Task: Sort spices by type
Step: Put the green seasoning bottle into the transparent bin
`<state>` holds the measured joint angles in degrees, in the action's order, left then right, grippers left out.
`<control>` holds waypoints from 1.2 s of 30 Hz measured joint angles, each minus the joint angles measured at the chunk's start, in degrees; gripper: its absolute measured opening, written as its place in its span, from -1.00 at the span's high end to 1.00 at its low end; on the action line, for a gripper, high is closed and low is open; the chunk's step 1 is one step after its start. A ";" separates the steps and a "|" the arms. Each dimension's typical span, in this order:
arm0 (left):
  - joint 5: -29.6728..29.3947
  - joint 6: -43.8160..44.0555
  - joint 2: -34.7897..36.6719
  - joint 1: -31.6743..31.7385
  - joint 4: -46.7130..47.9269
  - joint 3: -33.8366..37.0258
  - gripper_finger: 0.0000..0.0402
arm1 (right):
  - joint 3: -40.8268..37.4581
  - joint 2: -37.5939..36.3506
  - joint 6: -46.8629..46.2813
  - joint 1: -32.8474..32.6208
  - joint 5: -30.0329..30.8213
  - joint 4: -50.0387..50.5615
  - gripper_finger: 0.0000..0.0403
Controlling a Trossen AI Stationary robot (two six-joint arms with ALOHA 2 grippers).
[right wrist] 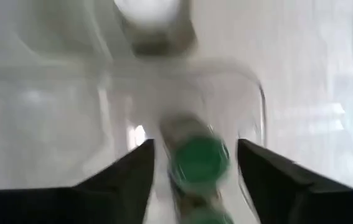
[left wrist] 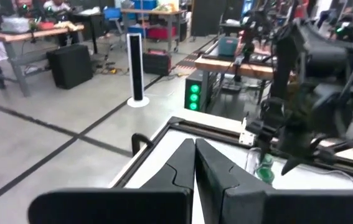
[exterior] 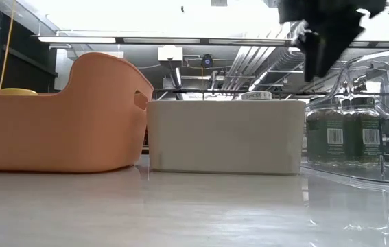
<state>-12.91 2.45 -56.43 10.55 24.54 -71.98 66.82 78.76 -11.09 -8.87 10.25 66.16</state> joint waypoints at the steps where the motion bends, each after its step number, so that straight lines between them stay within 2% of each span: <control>1: -0.15 0.27 0.06 0.00 0.41 0.02 1.00 | 0.39 0.00 0.84 0.00 -0.65 -2.00 -0.05; 3: -0.17 0.53 0.14 0.00 0.52 0.02 1.00 | 0.58 0.02 2.23 -0.02 -2.26 -6.15 0.24; 6: -0.17 1.56 0.14 0.00 0.80 0.02 1.00 | 0.62 1.92 3.56 0.00 -3.36 -8.35 0.79; 7: -0.17 1.78 0.14 0.00 0.92 0.02 1.00 | 0.62 3.02 4.05 0.00 -3.44 -8.00 0.89; 16: -0.17 1.88 0.14 0.00 1.14 0.02 1.00 | 0.58 12.50 8.08 0.22 -3.26 -7.48 0.97; 20: -0.17 1.90 0.14 0.00 1.44 0.02 1.00 | 0.53 14.86 8.69 0.54 -1.08 -6.74 0.99; 36: -0.17 1.86 0.12 0.00 3.06 0.02 1.00 | 0.58 15.80 6.75 6.06 0.37 -2.55 1.00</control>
<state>-13.08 4.32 -56.31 10.55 27.60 -71.96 67.40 94.56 -4.34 -2.81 10.62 63.61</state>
